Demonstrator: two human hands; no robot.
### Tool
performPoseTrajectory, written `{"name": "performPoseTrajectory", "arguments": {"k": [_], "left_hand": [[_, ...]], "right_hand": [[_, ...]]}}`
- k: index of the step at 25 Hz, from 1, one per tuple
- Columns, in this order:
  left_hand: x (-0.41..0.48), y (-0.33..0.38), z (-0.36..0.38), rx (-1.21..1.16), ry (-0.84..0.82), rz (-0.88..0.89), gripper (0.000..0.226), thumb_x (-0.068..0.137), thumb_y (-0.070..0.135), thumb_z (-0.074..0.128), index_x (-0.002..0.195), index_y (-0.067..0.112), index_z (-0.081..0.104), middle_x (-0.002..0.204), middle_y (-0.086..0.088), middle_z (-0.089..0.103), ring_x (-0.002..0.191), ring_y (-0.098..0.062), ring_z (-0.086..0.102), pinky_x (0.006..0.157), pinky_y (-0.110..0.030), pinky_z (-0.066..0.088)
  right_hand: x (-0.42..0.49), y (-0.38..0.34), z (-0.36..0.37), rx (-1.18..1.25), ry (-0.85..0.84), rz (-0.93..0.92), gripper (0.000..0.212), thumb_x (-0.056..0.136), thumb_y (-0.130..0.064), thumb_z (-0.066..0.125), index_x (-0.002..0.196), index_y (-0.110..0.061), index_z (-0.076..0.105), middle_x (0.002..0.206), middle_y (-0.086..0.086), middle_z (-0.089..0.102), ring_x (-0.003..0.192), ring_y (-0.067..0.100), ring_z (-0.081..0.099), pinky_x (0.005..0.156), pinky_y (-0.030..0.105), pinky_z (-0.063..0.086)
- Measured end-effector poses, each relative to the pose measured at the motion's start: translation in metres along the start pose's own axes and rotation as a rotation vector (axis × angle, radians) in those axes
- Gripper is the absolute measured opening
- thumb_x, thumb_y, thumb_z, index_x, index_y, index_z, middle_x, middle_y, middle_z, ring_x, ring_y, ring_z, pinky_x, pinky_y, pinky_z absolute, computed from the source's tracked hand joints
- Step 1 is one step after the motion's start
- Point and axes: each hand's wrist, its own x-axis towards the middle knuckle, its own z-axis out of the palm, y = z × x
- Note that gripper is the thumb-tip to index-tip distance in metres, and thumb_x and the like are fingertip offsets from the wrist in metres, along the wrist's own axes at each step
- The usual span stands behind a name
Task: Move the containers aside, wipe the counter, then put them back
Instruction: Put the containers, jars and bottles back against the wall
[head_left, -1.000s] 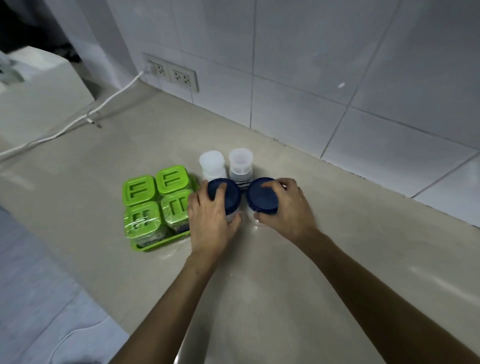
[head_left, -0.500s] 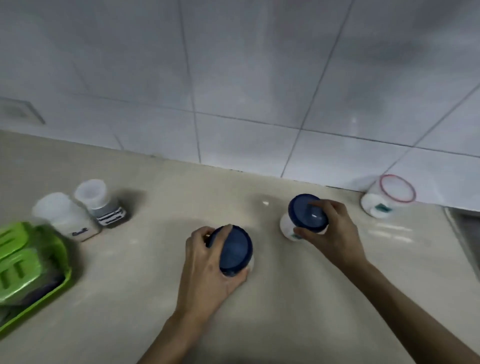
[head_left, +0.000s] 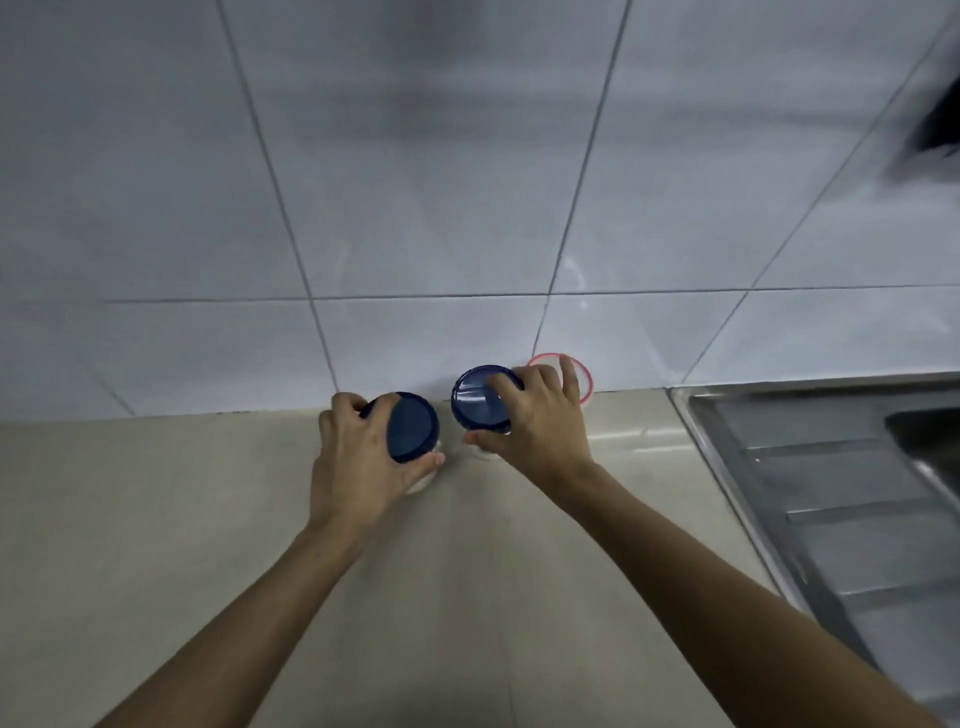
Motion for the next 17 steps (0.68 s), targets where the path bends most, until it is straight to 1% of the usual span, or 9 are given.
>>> {"name": "performPoseTrajectory", "arguments": {"k": [2,3,5,7,10,12,14,15,17], "left_hand": [[0.003,0.007,0.006,0.006,0.022,-0.016,0.076,0.062,0.058,0.076,0.127,0.030,0.048,0.124,-0.003,0.036,0.119,-0.023,0.037,0.071,-0.035,0.051],[0.002,0.009,0.009,0.001,0.024,-0.014,0.078,0.063,0.058,0.076,0.129,0.029,0.047,0.129,-0.003,0.035,0.122,-0.024,0.036,0.074,-0.036,0.051],[0.000,0.012,0.013,-0.010,0.008,0.015,0.082,0.067,0.055,0.075,0.136,0.024,0.044,0.141,-0.004,0.030,0.128,-0.025,0.034,0.087,-0.038,0.050],[-0.003,0.008,0.017,-0.018,0.009,0.101,0.076,0.074,0.043,0.073,0.139,0.020,0.042,0.146,-0.006,0.029,0.129,-0.025,0.038,0.096,-0.033,0.044],[0.002,0.001,0.019,-0.048,0.033,0.166,0.067,0.081,0.028,0.071,0.140,0.017,0.042,0.145,-0.007,0.033,0.126,-0.025,0.045,0.101,-0.028,0.040],[0.014,0.000,0.022,-0.073,0.020,0.155,0.067,0.082,0.021,0.071,0.142,0.015,0.040,0.148,-0.008,0.031,0.130,-0.023,0.042,0.105,-0.024,0.033],[0.023,0.000,0.017,-0.129,-0.035,0.129,0.075,0.083,0.018,0.071,0.146,0.016,0.031,0.153,-0.008,0.022,0.137,-0.023,0.034,0.111,-0.024,0.026],[0.023,-0.002,0.012,-0.159,-0.073,0.112,0.080,0.083,0.020,0.070,0.148,0.019,0.024,0.156,-0.007,0.014,0.141,-0.022,0.028,0.114,-0.026,0.025],[0.010,-0.012,-0.003,-0.156,-0.107,0.083,0.084,0.086,0.031,0.066,0.150,0.026,0.013,0.160,-0.003,0.001,0.144,-0.018,0.018,0.113,-0.031,0.029]], "right_hand": [[0.000,0.002,0.002,-0.013,-0.047,0.024,0.063,0.069,-0.062,0.066,0.117,-0.022,0.057,0.113,0.012,0.064,0.116,0.035,0.051,0.113,0.056,0.018],[0.002,0.002,0.003,-0.018,-0.071,0.031,0.062,0.072,-0.062,0.064,0.119,-0.022,0.056,0.120,0.013,0.061,0.124,0.035,0.045,0.114,0.056,0.015],[0.005,0.006,0.000,0.002,-0.088,0.037,0.060,0.074,-0.059,0.064,0.120,-0.021,0.057,0.135,0.015,0.052,0.136,0.036,0.032,0.115,0.056,0.009],[0.007,0.009,-0.004,-0.002,-0.105,-0.002,0.062,0.074,-0.056,0.067,0.123,-0.021,0.057,0.140,0.012,0.046,0.139,0.036,0.026,0.116,0.055,0.004],[0.011,0.013,-0.010,-0.085,-0.140,-0.097,0.062,0.080,-0.044,0.066,0.134,-0.021,0.048,0.139,0.007,0.047,0.138,0.032,0.028,0.117,0.054,0.000],[0.016,0.014,-0.010,-0.118,-0.159,-0.101,0.060,0.085,-0.038,0.061,0.139,-0.021,0.042,0.142,0.006,0.045,0.139,0.031,0.026,0.117,0.052,0.001],[0.016,0.006,-0.007,-0.142,-0.193,-0.098,0.063,0.087,-0.036,0.059,0.143,-0.018,0.036,0.147,0.007,0.040,0.143,0.032,0.020,0.117,0.052,0.002],[0.013,0.001,-0.006,-0.153,-0.194,-0.107,0.066,0.086,-0.035,0.061,0.144,-0.016,0.035,0.148,0.008,0.038,0.144,0.033,0.019,0.117,0.053,0.005],[-0.004,-0.013,-0.008,-0.128,-0.133,-0.109,0.071,0.078,-0.026,0.071,0.141,-0.010,0.040,0.146,0.014,0.043,0.141,0.037,0.028,0.116,0.055,0.019]]}}
